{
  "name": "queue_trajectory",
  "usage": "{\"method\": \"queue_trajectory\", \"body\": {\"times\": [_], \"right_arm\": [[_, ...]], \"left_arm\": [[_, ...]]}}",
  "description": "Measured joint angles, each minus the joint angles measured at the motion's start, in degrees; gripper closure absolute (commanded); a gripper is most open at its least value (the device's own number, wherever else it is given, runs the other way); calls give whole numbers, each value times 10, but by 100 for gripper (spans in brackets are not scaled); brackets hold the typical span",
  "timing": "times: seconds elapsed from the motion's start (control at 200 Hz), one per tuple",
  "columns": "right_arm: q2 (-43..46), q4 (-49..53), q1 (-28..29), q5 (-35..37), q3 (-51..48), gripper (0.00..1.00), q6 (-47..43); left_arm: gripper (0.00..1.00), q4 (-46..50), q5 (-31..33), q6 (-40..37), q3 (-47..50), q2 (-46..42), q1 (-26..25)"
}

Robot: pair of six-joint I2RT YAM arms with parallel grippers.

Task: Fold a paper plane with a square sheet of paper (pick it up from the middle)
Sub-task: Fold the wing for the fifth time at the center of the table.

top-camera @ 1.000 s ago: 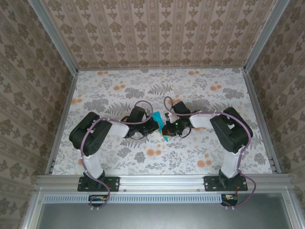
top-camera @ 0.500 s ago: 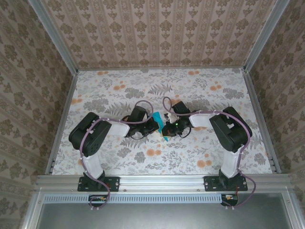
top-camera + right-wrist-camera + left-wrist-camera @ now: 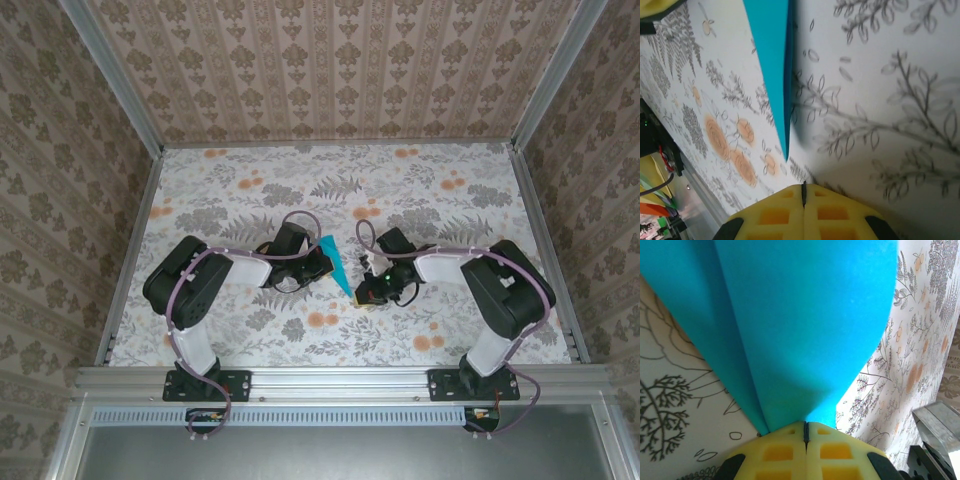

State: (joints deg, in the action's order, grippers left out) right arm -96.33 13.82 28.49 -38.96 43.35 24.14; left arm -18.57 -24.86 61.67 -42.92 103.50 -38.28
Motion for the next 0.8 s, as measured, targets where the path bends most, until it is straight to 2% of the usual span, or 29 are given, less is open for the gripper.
{"method": "queue_trajectory", "body": {"times": [0.21,0.645,0.8], "right_arm": [[21,-5,1,14,45,95,12],[-104,-48,12,45,119,98,33],[-108,-46,12,46,122,98,26]], "left_arm": [[100,8,0,0,-5,0,0],[100,28,-4,-17,-17,-1,0],[89,57,-4,-64,-24,-16,1]]}}
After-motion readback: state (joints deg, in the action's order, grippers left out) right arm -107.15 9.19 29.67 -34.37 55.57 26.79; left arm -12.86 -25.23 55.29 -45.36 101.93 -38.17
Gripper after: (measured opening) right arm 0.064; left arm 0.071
